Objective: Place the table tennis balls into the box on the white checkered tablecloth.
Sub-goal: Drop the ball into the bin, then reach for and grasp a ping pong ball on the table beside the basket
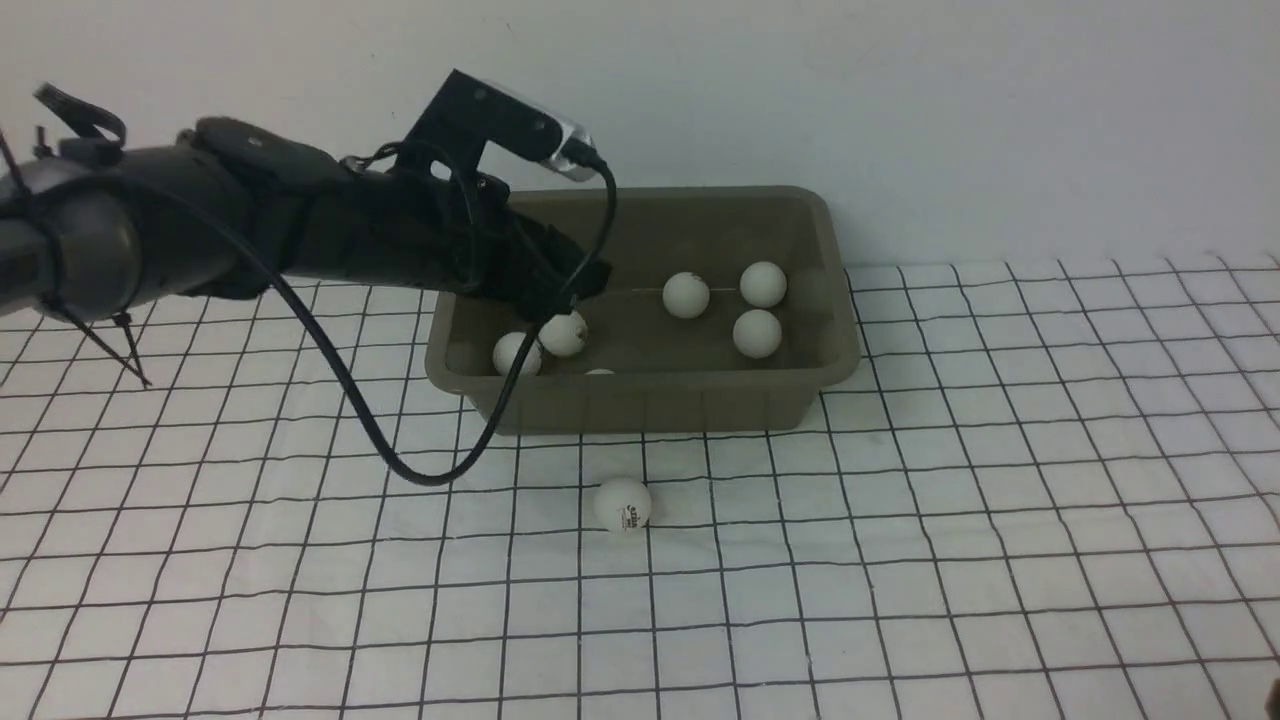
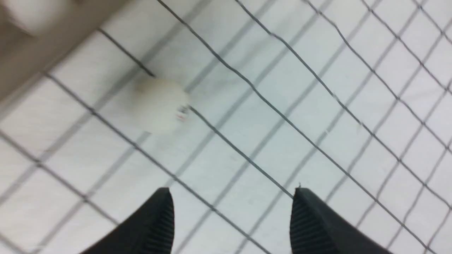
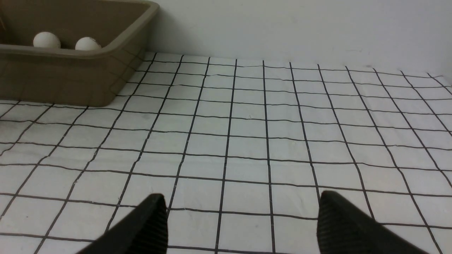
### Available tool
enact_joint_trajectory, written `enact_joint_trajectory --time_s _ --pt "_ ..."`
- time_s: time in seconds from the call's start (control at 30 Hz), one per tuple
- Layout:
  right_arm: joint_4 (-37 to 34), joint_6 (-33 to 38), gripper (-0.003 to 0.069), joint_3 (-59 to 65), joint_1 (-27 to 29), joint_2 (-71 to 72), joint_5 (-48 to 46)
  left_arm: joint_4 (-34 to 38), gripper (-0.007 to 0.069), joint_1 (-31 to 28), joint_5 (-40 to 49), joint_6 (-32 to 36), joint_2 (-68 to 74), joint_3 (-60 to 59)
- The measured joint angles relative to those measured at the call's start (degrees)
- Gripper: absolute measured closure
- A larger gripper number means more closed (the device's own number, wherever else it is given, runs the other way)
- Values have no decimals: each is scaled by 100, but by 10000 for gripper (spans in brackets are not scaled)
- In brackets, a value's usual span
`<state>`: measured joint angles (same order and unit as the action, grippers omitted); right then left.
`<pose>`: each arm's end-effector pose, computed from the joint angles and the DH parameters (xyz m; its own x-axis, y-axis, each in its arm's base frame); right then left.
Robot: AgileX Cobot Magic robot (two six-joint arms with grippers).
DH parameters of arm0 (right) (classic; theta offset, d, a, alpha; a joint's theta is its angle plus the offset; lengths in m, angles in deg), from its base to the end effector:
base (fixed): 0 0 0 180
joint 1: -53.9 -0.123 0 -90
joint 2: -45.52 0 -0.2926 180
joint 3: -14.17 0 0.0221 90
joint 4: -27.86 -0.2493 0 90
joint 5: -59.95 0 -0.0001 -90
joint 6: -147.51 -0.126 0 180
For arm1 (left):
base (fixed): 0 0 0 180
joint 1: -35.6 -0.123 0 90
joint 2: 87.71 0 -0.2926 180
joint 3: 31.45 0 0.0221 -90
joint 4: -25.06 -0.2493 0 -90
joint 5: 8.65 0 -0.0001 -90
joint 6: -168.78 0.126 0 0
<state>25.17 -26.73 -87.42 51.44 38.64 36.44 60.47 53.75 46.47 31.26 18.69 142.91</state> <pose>0.0752 0.0056 0.1599 -0.3176 -0.0711 -0.9456 -0.0790 0.9957 -0.0484 0.3206 -0.1682 0.2255 -0.6997 0.5514 -0.4543 0.7048 0.6370 -0.3122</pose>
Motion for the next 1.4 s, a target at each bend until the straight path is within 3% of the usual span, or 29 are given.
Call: enact_joint_trajectory --time_s 0.17,0.3,0.73,1.1,1.17,1.23,1.4 --pt "0 0 144 0 0 0 0 -111 230 806 -918 -2 185 -426" --pt "0 0 144 0 0 0 0 -227 230 1176 -1955 -498 550 -452" --pt "0 0 144 0 0 0 0 -1941 230 1207 -2885 -2181 721 -452" --pt "0 0 144 0 0 0 0 -2157 232 1210 -3448 -2219 1190 -452" --pt "0 0 144 0 0 0 0 -2196 253 1210 -3559 -2214 1210 -452" --pt "0 0 144 0 0 0 0 -2290 324 1210 -3596 -2214 1212 -452" --pt "0 0 144 0 0 0 0 -2553 322 1210 -3178 -2210 1148 -438"
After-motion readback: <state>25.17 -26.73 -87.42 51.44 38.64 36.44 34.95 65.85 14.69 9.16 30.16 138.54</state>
